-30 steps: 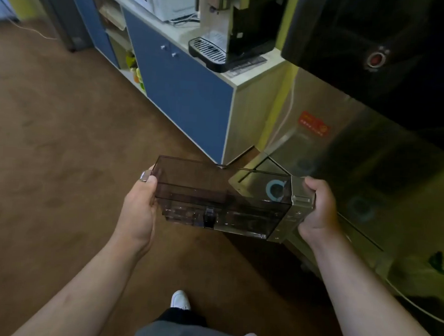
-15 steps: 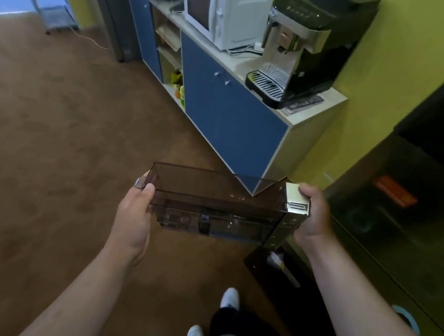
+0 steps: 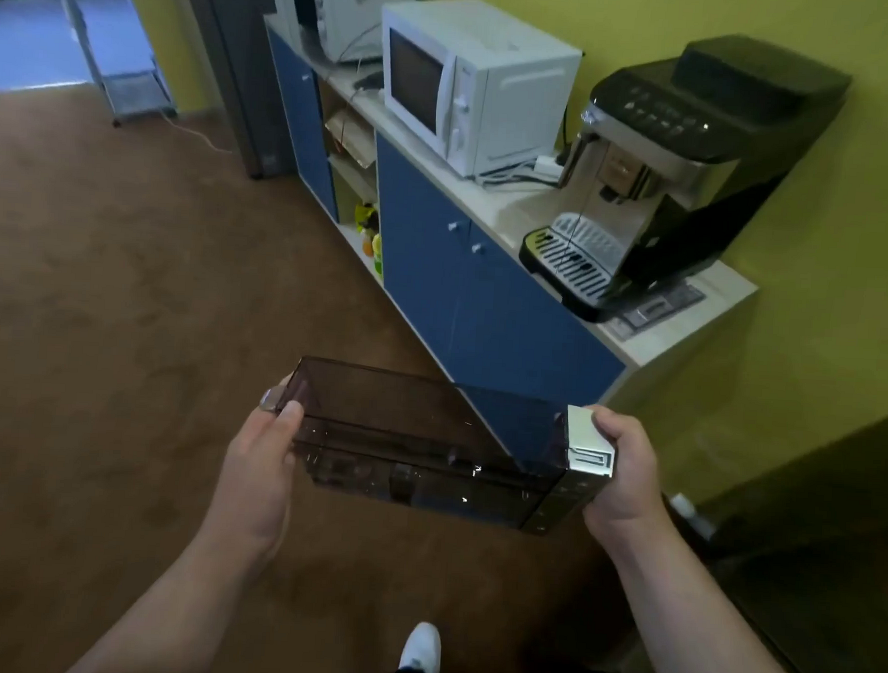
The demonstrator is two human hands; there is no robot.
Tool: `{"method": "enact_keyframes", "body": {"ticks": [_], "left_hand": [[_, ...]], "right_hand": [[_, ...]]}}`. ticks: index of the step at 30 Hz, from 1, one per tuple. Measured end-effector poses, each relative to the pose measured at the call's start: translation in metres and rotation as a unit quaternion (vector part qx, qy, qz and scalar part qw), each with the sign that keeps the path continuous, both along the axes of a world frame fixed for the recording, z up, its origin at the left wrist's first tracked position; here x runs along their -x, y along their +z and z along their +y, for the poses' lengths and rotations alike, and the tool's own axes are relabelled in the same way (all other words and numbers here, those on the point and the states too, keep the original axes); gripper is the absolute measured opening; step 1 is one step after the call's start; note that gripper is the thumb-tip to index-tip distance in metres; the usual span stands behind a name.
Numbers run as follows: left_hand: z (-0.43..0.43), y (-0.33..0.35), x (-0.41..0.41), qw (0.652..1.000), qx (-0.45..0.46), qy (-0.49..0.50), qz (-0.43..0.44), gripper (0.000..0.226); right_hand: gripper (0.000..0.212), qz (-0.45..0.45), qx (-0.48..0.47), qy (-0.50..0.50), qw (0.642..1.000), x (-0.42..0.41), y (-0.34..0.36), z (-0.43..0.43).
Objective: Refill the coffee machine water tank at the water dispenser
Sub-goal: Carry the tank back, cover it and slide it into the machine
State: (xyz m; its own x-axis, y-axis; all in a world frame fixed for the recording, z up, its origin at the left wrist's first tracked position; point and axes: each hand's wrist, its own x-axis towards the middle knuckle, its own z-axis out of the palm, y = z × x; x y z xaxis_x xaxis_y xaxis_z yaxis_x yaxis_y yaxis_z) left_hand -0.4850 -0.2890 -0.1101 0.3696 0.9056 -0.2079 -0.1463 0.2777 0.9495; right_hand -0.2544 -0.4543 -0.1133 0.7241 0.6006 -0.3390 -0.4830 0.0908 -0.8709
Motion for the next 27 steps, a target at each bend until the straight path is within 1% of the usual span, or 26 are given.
{"method": "enact_keyframes", "body": {"ticks": [3,10,13,20,23,27], "left_hand": [[0.035,0.006,-0.028,1.000,-0.007,-0.010,-0.006,0.033],[0.100,0.025,-0.093,0.999,-0.001,-0.045,0.002,0.031],[0.131,0.028,-0.127,0.997,-0.004,-0.078,0.008,0.031],[0.212,0.029,-0.202,0.984,0.013,-0.177,0.014,0.029],[0.239,0.031,-0.234,0.974,0.017,-0.221,0.044,0.029],[0.260,0.035,-0.276,0.958,0.033,-0.277,0.062,0.026]], "right_hand": [[0.032,-0.010,0.000,-0.008,1.000,-0.023,0.005,0.030],[0.026,-0.007,-0.014,-0.054,0.998,-0.067,0.018,0.075],[0.027,-0.002,-0.031,-0.093,0.995,-0.087,0.019,0.095],[0.024,0.010,-0.031,-0.219,0.975,-0.126,0.016,0.142],[0.026,-0.008,-0.027,-0.262,0.965,-0.138,0.017,0.156],[0.028,-0.032,-0.024,-0.298,0.954,-0.152,0.023,0.163]]}}
